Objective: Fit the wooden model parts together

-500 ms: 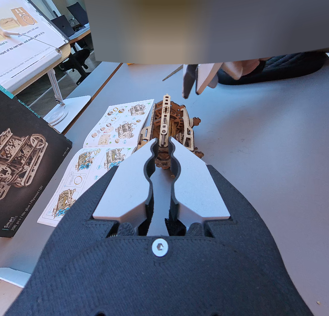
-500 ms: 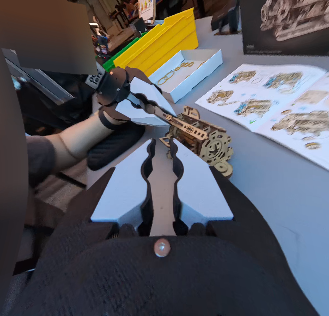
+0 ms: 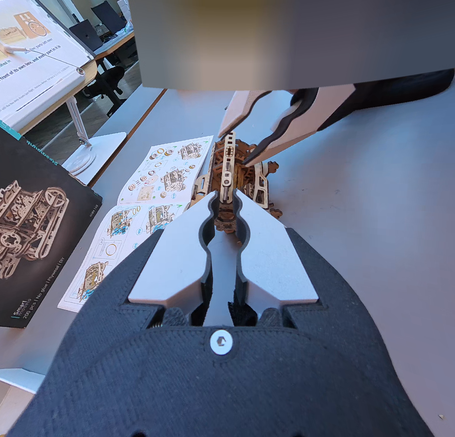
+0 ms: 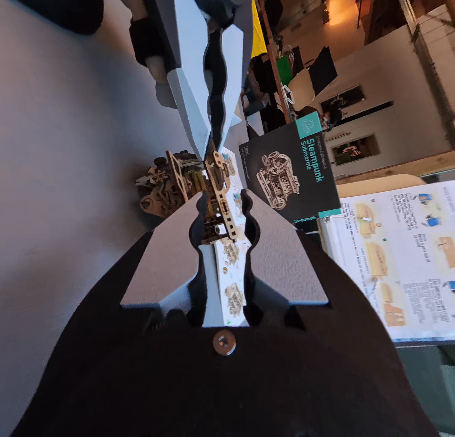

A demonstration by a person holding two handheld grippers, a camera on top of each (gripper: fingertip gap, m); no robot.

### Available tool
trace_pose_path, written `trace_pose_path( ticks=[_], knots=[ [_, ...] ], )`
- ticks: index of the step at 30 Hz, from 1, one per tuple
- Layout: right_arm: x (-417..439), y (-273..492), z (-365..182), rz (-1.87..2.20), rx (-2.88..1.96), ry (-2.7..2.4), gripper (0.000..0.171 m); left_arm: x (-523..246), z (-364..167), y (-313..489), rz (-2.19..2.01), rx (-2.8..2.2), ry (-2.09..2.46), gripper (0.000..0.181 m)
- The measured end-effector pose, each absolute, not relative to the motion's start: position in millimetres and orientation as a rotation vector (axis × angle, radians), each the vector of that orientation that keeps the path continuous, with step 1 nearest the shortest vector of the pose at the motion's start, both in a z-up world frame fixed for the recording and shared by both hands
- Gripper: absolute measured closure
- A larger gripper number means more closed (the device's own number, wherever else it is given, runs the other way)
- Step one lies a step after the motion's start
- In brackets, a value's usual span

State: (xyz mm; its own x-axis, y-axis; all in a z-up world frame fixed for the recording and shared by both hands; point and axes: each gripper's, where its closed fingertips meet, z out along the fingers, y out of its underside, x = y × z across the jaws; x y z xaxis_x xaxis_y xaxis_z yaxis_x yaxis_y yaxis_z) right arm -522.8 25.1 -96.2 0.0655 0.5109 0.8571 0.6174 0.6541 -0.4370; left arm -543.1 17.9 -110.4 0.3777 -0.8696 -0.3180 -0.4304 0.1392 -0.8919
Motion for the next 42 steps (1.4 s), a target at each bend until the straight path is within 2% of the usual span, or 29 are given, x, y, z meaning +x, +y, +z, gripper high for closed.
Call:
trace_pose_path(
  ticks=[5, 20, 34, 42],
  knots=[
    [-524, 29, -103, -0.256, -0.862, -1.622, 0.148, -543, -110, 18, -0.489, -1.487, 1.228, 0.173],
    [-528, 36, -105, -0.373, -0.819, -1.673, 0.16, -545, -110, 22, -0.489, -1.514, 1.207, 0.173],
    [-522, 45, -85, -0.269, -0.929, -1.704, 0.157, -548, -111, 30, -0.51, -1.573, 1.157, 0.174],
    [-528, 44, -101, -0.182, -0.898, -1.874, 0.152, -548, -110, 31, -0.527, -1.597, 1.136, 0.174]
  ],
)
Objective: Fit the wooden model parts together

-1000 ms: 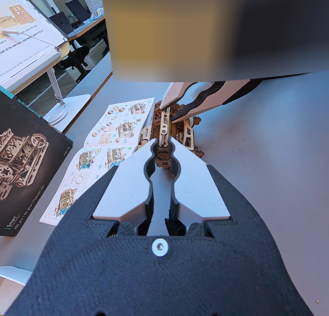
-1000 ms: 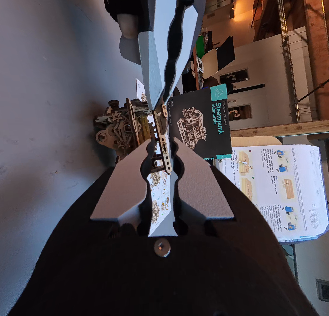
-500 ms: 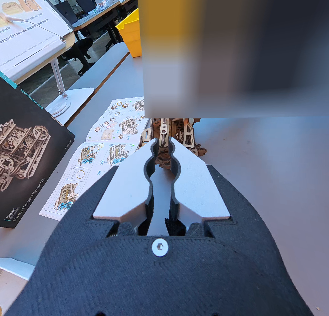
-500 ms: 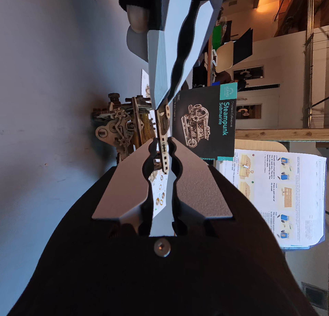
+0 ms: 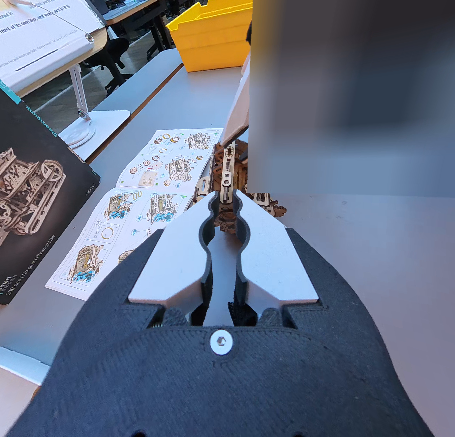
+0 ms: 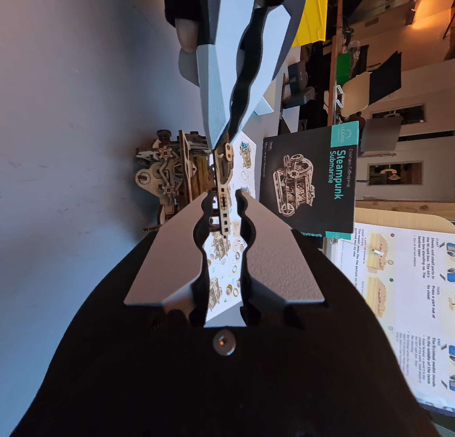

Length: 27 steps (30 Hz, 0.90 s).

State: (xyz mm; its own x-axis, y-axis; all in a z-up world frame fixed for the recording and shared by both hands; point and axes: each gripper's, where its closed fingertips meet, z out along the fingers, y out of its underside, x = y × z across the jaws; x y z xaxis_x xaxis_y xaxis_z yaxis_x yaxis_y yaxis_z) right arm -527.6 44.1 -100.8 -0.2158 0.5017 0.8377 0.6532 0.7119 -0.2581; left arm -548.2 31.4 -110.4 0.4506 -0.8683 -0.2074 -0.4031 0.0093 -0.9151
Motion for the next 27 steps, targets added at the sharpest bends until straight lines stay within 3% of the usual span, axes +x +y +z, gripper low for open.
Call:
trace_pose_path(
  ticks=[19, 27],
  knots=[
    [-532, 43, -109, -0.106, -0.902, -1.925, 0.159, -549, -110, 32, -0.522, -1.6, 1.14, 0.174],
    [-526, 36, -89, 0.422, -1.204, -1.956, 0.158, -549, -111, 31, -0.524, -1.597, 1.145, 0.174]
  ],
)
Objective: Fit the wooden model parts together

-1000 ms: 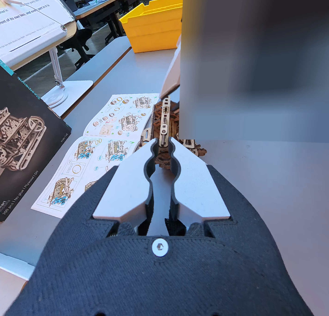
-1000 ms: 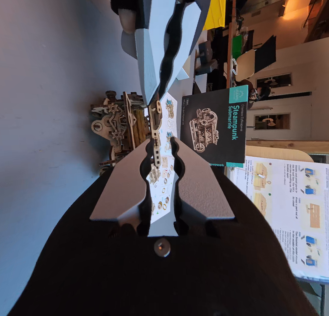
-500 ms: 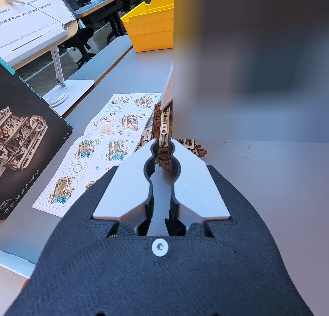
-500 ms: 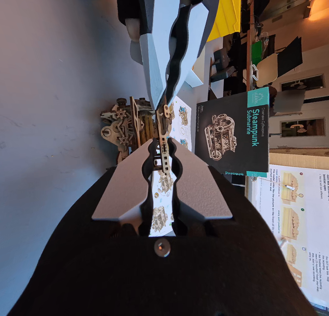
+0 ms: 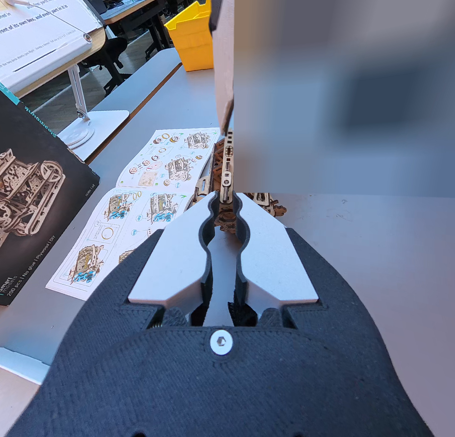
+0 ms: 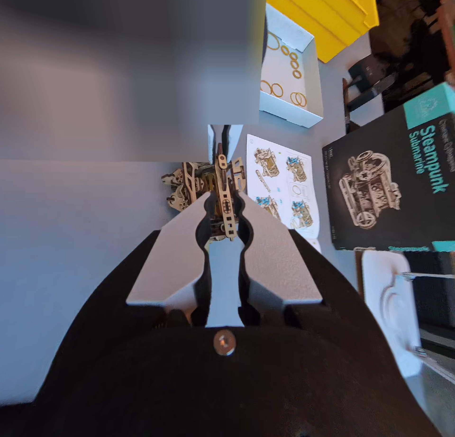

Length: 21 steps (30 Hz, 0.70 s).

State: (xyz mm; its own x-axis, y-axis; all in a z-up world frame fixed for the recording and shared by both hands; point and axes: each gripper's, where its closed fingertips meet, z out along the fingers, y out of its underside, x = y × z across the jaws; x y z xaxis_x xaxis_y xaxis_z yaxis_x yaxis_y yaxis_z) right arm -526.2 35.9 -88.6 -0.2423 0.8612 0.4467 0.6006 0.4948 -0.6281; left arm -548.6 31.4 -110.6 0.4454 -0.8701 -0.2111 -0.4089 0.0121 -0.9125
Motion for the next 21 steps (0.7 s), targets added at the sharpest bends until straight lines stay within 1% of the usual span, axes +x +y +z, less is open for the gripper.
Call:
trace_pose_path(
  ticks=[6, 8, 12, 16, 19, 21],
  knots=[
    [-514, 34, -79, 0.949, -1.741, -1.7, 0.154, -549, -111, 31, -0.525, -1.591, 1.149, 0.174],
    [-509, 37, -77, 1.044, -1.842, -1.571, 0.154, -549, -111, 31, -0.529, -1.591, 1.148, 0.174],
    [-493, 53, -82, 0.948, -1.838, -1.472, 0.156, -549, -111, 31, -0.528, -1.59, 1.149, 0.174],
    [-492, 42, -87, 1.011, -1.902, -1.387, 0.156, -549, -111, 31, -0.524, -1.593, 1.151, 0.174],
    [-495, 37, -94, 1.065, -1.979, -1.298, 0.149, -548, -111, 31, -0.526, -1.599, 1.158, 0.174],
    [-494, 40, -99, 1.033, -1.991, -1.266, 0.148, -549, -111, 31, -0.536, -1.608, 1.156, 0.174]
  ],
)
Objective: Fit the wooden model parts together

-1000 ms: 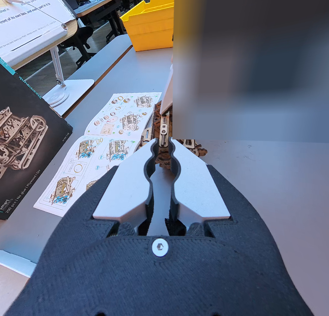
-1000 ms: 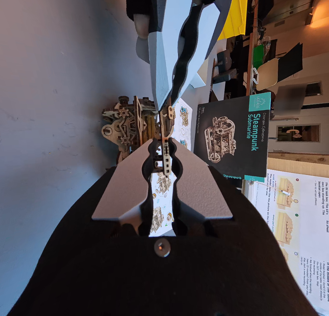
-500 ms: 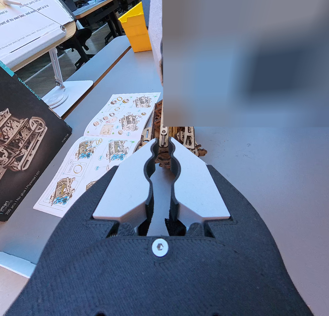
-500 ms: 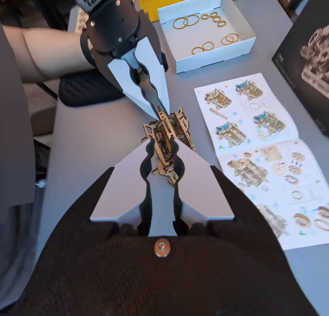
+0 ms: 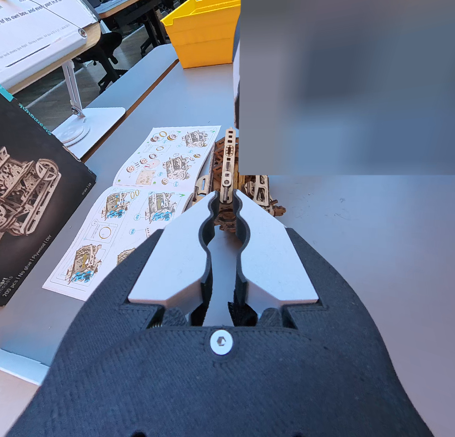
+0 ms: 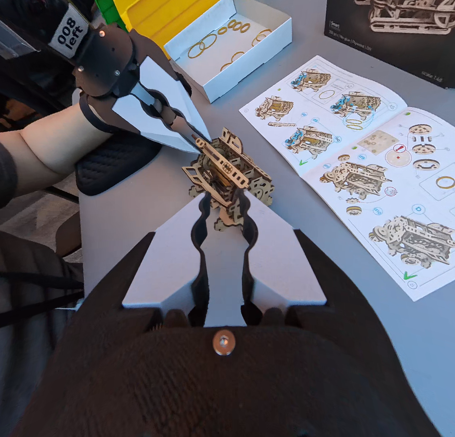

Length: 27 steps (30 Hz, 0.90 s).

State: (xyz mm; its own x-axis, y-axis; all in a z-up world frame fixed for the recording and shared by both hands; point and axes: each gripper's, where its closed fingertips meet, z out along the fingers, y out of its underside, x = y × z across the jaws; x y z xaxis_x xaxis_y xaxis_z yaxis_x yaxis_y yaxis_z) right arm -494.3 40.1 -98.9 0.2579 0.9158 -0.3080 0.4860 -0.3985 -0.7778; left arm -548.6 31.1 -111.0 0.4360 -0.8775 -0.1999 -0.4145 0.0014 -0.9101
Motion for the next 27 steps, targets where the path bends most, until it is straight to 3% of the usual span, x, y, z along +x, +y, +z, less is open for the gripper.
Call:
trace_pose_path(
  ticks=[13, 21, 27],
  knots=[
    [-502, 55, -100, 0.591, -1.666, -1.436, 0.15, -549, -111, 34, -0.535, -1.615, 1.137, 0.166],
    [-503, 53, -100, 0.597, -1.651, -1.44, 0.147, -551, -106, 35, -0.539, -1.598, 1.107, 0.148],
    [-497, 50, -97, 0.599, -1.63, -1.419, 0.146, -553, -105, 33, -0.577, -1.585, 1.105, 0.147]
  ],
)
